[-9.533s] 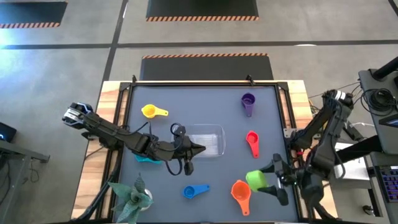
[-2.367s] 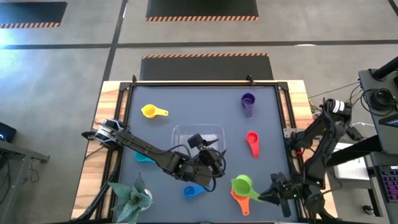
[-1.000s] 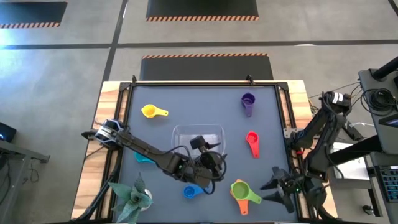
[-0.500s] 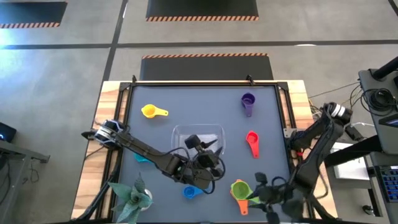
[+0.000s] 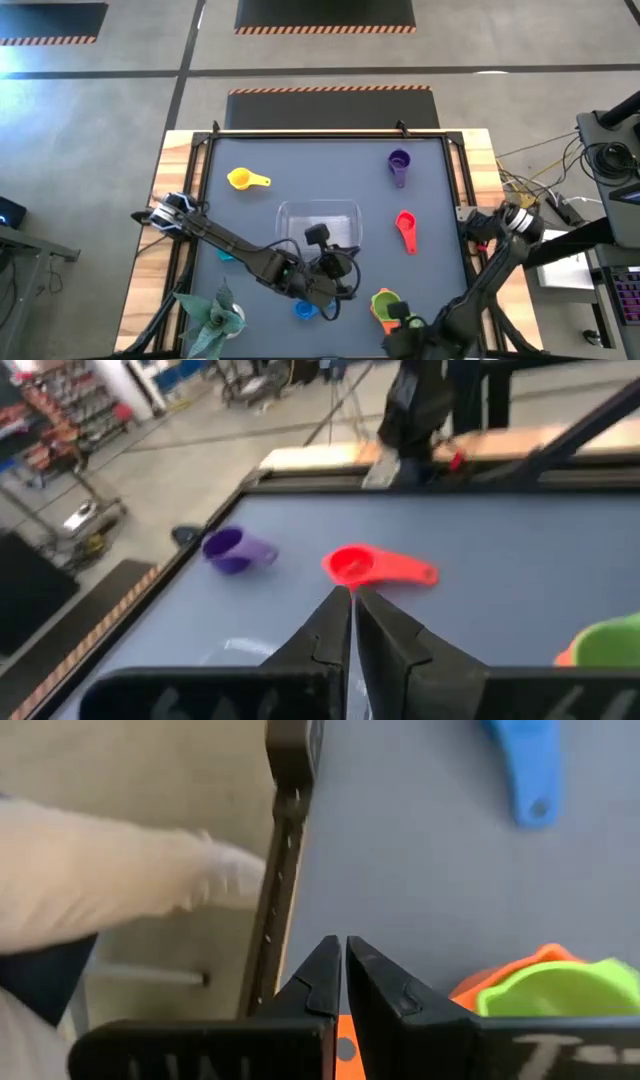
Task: Nest measuring cups in basket
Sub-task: Stack the green measuring cup on top of the orange measuring cup
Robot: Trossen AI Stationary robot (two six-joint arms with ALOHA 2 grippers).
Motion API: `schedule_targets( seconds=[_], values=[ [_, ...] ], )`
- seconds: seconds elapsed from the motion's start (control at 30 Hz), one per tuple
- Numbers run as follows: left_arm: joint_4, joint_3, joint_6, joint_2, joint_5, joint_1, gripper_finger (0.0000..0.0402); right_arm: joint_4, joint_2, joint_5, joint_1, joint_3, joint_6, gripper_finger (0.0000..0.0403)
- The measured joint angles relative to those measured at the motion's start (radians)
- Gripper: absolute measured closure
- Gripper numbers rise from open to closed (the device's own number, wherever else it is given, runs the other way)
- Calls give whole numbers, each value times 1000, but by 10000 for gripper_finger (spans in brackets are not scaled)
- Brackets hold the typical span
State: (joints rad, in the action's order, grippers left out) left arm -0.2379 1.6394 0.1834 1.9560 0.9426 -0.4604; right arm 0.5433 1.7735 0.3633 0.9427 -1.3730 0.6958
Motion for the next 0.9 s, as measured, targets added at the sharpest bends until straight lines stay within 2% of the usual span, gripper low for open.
schedule_targets(
  seconds=[0.2, 0.3, 0.53, 0.63, 0.8, 0.9],
  values=[
    [224, -102, -123, -39, -140, -4, 401, 7, 42, -88, -49, -4, 14, 394],
    [377, -227, -146, -103, -171, -2, 401, 7, 41, -100, -61, -4, 24, 394],
    [832, -592, -184, -300, -171, -1, 401, 8, 40, -136, -62, 8, 31, 394],
    [996, -700, -183, -362, -187, -3, 401, 9, 40, -137, -65, 22, 58, 394],
    [1196, -807, -202, -400, -277, -4, 402, 118, 39, -152, -71, 52, 148, 394],
    [1238, -826, -208, -400, -278, -4, 402, 240, 39, -154, -71, 54, 219, 394]
  ],
)
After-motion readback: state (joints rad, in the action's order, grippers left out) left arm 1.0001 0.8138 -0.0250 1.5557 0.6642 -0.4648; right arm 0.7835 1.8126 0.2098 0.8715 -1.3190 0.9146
